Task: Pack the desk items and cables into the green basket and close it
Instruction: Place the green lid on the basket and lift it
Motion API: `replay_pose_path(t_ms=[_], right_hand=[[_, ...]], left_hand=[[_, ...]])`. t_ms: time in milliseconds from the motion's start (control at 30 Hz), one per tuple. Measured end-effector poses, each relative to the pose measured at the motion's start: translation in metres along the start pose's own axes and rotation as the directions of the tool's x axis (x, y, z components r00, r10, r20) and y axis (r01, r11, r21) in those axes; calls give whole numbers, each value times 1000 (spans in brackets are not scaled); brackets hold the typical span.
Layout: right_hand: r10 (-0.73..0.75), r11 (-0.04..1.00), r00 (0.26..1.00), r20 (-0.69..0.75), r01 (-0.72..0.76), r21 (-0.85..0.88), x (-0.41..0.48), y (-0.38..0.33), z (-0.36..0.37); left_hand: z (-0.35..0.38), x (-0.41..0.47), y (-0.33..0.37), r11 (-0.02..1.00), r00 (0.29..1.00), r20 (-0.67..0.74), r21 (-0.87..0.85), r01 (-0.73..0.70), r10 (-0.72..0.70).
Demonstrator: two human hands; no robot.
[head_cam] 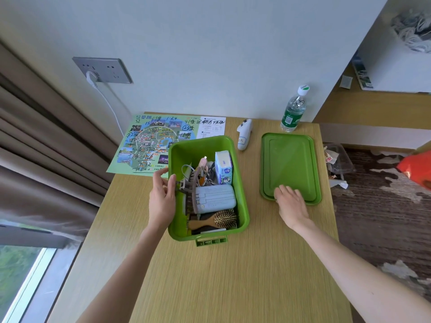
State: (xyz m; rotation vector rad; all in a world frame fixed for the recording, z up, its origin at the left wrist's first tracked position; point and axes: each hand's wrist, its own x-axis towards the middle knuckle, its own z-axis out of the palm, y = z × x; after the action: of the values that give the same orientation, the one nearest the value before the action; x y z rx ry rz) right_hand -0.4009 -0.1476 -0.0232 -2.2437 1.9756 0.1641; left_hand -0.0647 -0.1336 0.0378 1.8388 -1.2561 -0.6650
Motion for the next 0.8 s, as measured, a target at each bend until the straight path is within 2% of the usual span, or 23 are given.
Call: replay_pose_path(t_ms=[67,167,300,500,567,633,733,800], right_hand=[[-62,997,996,-66,60,-42,-6,3,-6],[-136,991,954,-266,127,-52,-13,7,-20],[-144,988,891,-431,154,-12,-19,7,-51],[-31,986,821,-571,118,116,-37,-14,-107],[-23,982,775,-632,138,133,-46,-26,-123],[35,958,716,-697,173,227,-54,-38,-140],[233,845,629,-742,246,474,-66,-55,-163],[350,730,606,-715,302,613,-72,-66,-176]], left_hand=[[0,0,0,1000,1000,-2,1,2,-2],[-1,0,1,1000,1000,-4,8,6,-6],[-2,0,2,1000,1000,8,1,15,-15],[-4,-1,7,999,999,29,42,32,-33],[-5,-2,10,997,999,36,70,27,-29],[-6,-3,13,996,998,42,87,35,-39],[-9,-3,17,994,995,75,86,64,-71],[-12,-2,19,994,990,109,70,87,-95]])
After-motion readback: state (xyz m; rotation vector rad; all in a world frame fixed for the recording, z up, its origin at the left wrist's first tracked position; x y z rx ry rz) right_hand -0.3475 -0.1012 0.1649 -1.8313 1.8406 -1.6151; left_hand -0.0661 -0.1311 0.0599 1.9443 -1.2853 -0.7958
